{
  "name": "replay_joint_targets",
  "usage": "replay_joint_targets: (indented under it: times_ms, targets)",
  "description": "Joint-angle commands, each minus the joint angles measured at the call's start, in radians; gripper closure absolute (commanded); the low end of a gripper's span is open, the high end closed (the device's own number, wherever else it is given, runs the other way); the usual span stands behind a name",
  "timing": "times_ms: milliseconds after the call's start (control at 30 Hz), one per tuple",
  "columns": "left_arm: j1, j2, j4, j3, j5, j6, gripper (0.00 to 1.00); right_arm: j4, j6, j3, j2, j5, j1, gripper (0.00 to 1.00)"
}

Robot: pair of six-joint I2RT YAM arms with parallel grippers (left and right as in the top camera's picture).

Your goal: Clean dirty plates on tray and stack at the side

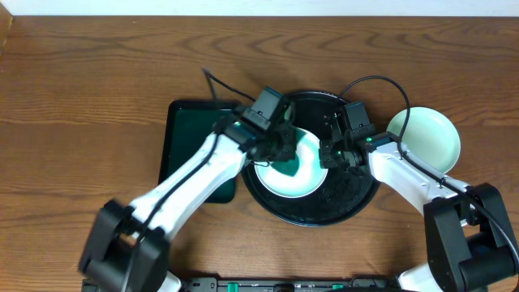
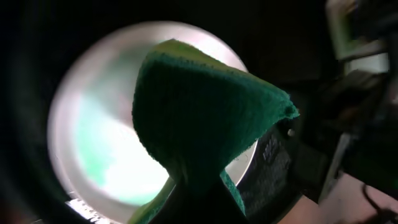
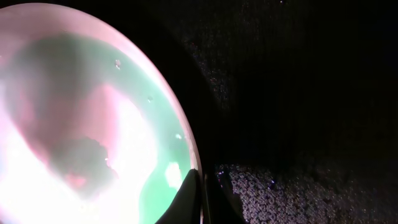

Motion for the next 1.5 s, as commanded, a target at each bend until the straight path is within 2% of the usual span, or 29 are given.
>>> replay_joint_targets:
  times_ms: [0,100,767,1033,1467]
  targets:
    - [0.004,-0.033,-0.022,0.011,-0.16,0.021,0.92,0.002,0.002,-0.003,0.006,-0.021,0.013,0.99]
    - [0.004,-0.025,-0.028,-0.005,-0.198,0.016,0.93,0.002,0.002,-0.003,0.006,-0.021,0.013,0.99]
    - [0.002,0.252,-0.002,-0.023,-0.179,-0.024,0.93,0.002,0.002,-0.003,0.006,-0.021,0.013,0.99]
    - [0.001,0.334,0.036,-0.023,-0.083,-0.025,0.92,0.002,0.002,-0.003,0.006,-0.021,0.013,0.99]
    - [0.002,0.301,0.095,-0.019,0.184,-0.024,0.93,0.002,0.002,-0.003,0.006,-0.02,0.013,0.99]
